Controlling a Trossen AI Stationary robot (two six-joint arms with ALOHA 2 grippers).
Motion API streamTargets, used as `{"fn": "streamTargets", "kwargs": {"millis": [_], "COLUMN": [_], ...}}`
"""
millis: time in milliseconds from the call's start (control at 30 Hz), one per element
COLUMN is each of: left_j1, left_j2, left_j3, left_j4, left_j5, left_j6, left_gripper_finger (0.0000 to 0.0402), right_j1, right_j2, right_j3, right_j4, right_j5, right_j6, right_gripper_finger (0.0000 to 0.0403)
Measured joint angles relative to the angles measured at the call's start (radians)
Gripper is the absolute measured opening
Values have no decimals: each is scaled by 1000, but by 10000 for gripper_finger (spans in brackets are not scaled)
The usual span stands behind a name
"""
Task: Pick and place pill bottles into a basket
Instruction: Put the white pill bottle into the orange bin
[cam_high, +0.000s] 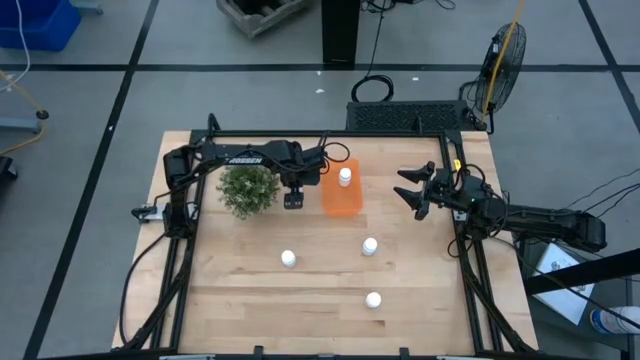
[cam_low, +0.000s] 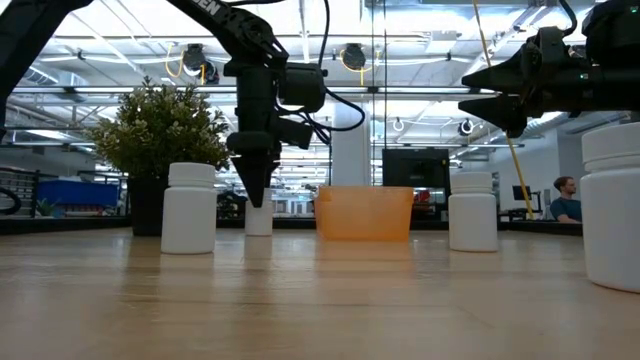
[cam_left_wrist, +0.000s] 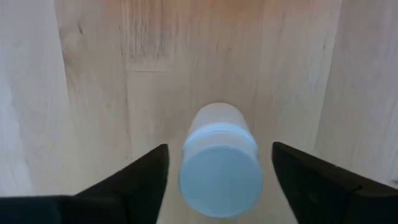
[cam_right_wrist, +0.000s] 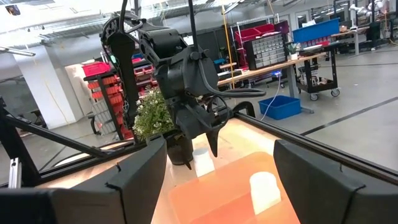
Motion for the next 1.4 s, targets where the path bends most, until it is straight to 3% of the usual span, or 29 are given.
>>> {"fn": "streamTargets", "kwargs": {"millis": [233,700,967,1167,1400], "left_j1": [0,-29,-77,-95,-46], "left_j2": [-1,-14,-48,-55,-52], "left_j3": [2,36,168,311,432], "left_j4": [1,-71,-138,-162,-155], "left_j5": [22,14,-18,-117,-55], "left_j6": [17,42,38,58,80], "left_gripper_finger": [164,164,164,164,164], "right_j1": [0,0,0,0,0], "right_j2": [0,0,0,0,0], "right_j3": [0,0,0,0,0], "right_j4": [0,0,0,4,7], "right_j5": [0,0,0,1,1], "right_j6": [0,0,0,18,22], "right_gripper_finger": [286,286,286,286,286]}}
